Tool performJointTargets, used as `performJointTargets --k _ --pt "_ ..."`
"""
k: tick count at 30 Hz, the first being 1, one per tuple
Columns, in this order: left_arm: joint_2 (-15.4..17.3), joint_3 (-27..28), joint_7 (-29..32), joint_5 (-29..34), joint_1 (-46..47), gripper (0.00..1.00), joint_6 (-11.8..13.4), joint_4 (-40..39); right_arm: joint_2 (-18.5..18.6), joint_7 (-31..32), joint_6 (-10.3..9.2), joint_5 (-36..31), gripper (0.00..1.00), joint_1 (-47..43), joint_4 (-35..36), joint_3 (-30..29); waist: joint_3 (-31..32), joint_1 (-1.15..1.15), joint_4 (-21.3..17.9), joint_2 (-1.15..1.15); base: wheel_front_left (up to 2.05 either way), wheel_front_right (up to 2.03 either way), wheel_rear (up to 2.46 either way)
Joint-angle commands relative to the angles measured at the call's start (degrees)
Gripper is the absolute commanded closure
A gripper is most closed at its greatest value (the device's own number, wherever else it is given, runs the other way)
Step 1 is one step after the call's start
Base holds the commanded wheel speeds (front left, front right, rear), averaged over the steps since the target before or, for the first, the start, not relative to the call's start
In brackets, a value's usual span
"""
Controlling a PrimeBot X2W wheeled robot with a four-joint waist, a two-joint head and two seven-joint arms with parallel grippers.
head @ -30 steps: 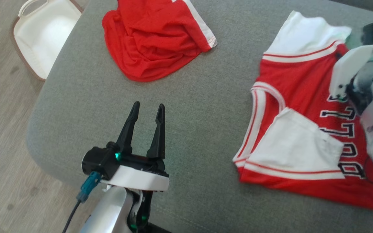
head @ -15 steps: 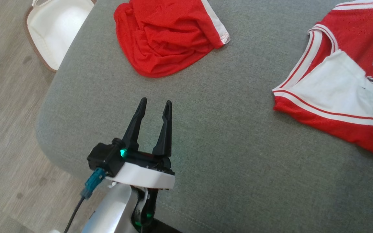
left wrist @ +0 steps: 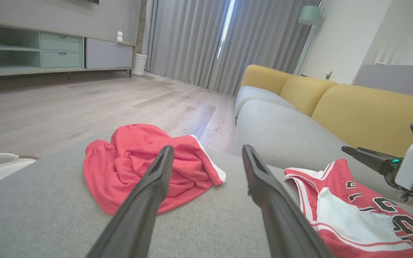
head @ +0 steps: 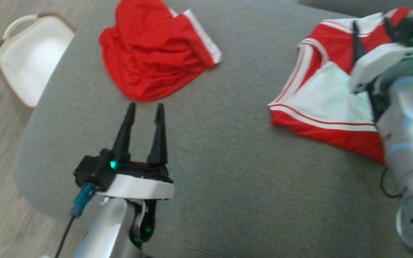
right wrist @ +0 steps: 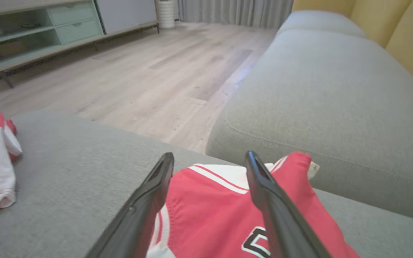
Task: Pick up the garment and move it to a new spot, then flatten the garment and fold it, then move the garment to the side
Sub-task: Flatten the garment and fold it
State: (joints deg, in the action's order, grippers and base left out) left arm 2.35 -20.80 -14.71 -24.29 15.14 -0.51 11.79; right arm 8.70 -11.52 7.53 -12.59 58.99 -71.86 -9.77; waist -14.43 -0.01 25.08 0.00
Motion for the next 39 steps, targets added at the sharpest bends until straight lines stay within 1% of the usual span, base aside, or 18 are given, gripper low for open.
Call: performJointTargets --k 1,3,5,8,11,14,17,21,24,28,32,35,36,39 --pt "0.53 2.76 -0.29 0.89 0.57 0.0 0.08 -1.89 -1.61 -1.81 -0.04 1.35 0.0 0.17 1.46 2.25 3.16 0.01 -3.46 0.0 0.0 0.0 0.0" --pt "0.53 4.01 -0.29 1.56 -0.01 0.0 -0.13 -2.05 -2.85 -3.04 -0.04 4.14 0.0 -1.53 2.38 4.6 4.5 0.01 -5.24 0.0 0.0 0.0 0.0" --pt "0.53 5.04 -0.29 2.06 -0.65 0.0 -0.35 -2.22 -3.82 -3.39 -0.04 7.14 0.0 -4.17 5.23 7.64 5.67 0.01 -6.92 0.0 0.0 0.0 0.0" --pt "0.53 6.3 -0.29 3.01 -1.63 0.0 -0.69 -2.29 -4.49 -3.44 -0.04 13.05 0.0 -10.72 14.81 12.01 7.22 0.01 -9.25 0.0 0.0 0.0 0.0" --pt "0.53 7.41 -0.29 3.89 -2.73 0.0 -0.95 -2.29 -4.1 -3.46 -0.04 18.37 0.0 -18.96 24.69 15.02 8.56 0.01 -11.2 0.0 0.0 0.0 0.0" --pt "0.53 7.99 -0.29 5.99 -3.8 0.0 -1.3 -2.17 -3.31 -3.46 -0.04 21.81 0.0 -27.03 33.63 15.67 9.47 0.01 -12.71 0.0 0.0 0.0 0.0" --pt "0.53 8.47 -0.29 6.35 -5.05 0.0 -1.21 -2.46 -3.17 -3.47 -0.04 23.04 0.0 -34.33 41.29 14.69 9.99 0.01 -14.01 0.0 0.0 0.0 0.0" --pt "0.53 9.1 -0.29 6.75 -6.23 0.0 -1.46 -2.55 -3.93 -3.47 -0.04 23.37 0.0 -42.17 48.6 13.79 10.39 0.01 -15.58 0.0 0.0 0.0 0.0" --pt "0.53 9.52 -0.29 6.93 -6.64 0.0 -1.64 -2.33 -4.55 -3.23 -0.04 23.24 0.0 -45.94 51.7 13.52 10.55 0.01 -16.37 0.0 0.0 0.0 0.0" --pt "0.53 9.01 -0.29 6.84 -6.44 0.0 -2.0 -2.06 -5.1 -2.17 -0.04 23.08 0.0 -47.74 53.97 13.29 10.29 0.01 -16.58 0.0 0.0 0.0 0.0" --pt "0.53 8.08 -0.29 6.69 -5.78 0.0 -2.25 -1.97 -5.22 0.06 -0.04 22.54 0.0 -46.51 54.46 14.32 9.2 0.01 -15.72 0.0 0.0 0.0 0.0" --pt "0.53 7.19 -0.29 6.5 -4.98 0.0 -2.44 -1.74 -4.34 2.46 -0.04 21.75 0.0 -44.2 53.43 14.69 7.53 0.01 -14.13 0.0 0.0 0.0 0.0" --pt "0.53 7.19 -0.29 6.5 -4.98 0.0 -2.44 -1.74 -4.34 2.46 -0.04 21.75 0.0 -44.2 53.43 14.69 7.53 0.01 -14.13 0.0 0.0 0.0 0.0" --pt "0.53 5.84 -0.29 5.95 -3.65 0.0 -2.48 -1.35 -2.78 4.71 -0.04 21.78 0.0 -41.27 51.33 15.44 5.74 0.01 -12.1 0.0 0.0 0.0 0.0"
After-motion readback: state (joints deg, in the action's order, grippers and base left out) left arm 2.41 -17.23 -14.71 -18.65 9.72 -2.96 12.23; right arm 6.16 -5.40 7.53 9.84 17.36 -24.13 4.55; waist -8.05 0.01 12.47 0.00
